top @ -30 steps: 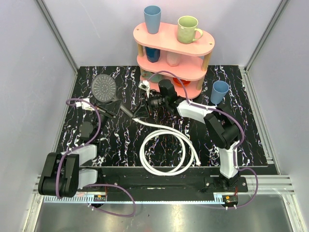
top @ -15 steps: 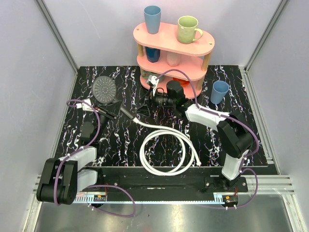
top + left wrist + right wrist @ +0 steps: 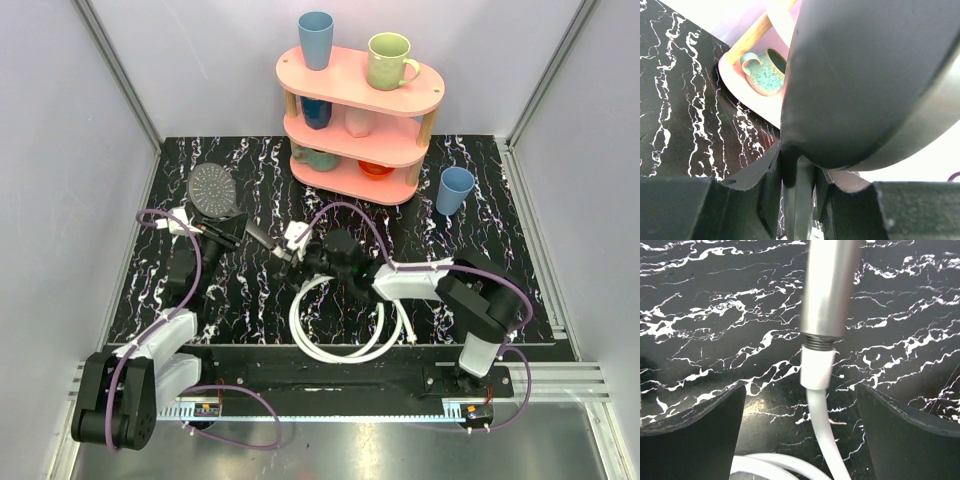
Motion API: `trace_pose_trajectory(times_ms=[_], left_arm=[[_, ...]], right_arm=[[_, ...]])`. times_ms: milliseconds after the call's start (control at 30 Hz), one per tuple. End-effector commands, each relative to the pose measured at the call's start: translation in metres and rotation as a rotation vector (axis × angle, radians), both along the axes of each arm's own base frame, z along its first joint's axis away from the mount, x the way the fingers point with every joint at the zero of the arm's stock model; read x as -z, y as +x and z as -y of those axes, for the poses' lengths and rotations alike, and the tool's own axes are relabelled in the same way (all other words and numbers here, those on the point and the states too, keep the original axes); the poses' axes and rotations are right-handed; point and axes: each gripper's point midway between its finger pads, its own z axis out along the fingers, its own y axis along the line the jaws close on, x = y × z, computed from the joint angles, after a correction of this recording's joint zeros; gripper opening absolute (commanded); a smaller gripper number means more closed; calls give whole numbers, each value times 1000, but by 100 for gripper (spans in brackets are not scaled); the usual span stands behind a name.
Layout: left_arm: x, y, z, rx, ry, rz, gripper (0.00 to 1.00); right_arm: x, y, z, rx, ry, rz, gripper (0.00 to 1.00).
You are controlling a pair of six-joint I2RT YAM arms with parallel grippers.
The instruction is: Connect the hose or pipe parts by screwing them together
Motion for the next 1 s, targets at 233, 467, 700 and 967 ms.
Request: trace_pose_trajectory(times_ms=[233, 467, 700, 967], left_arm=[[-35, 3, -1, -44, -5, 43, 0], [-37, -1, -3, -59, -20, 34, 0], [-29, -11, 5, -44, -77, 37, 0], [-19, -29, 17, 29, -89, 133, 0]], right_arm=[[-26, 30, -20, 221, 7, 317, 93], [-31, 30, -30, 232, 33, 342, 69], [-55, 31, -45, 229, 134, 290, 31], [-89, 13, -62, 7, 245, 141, 0]])
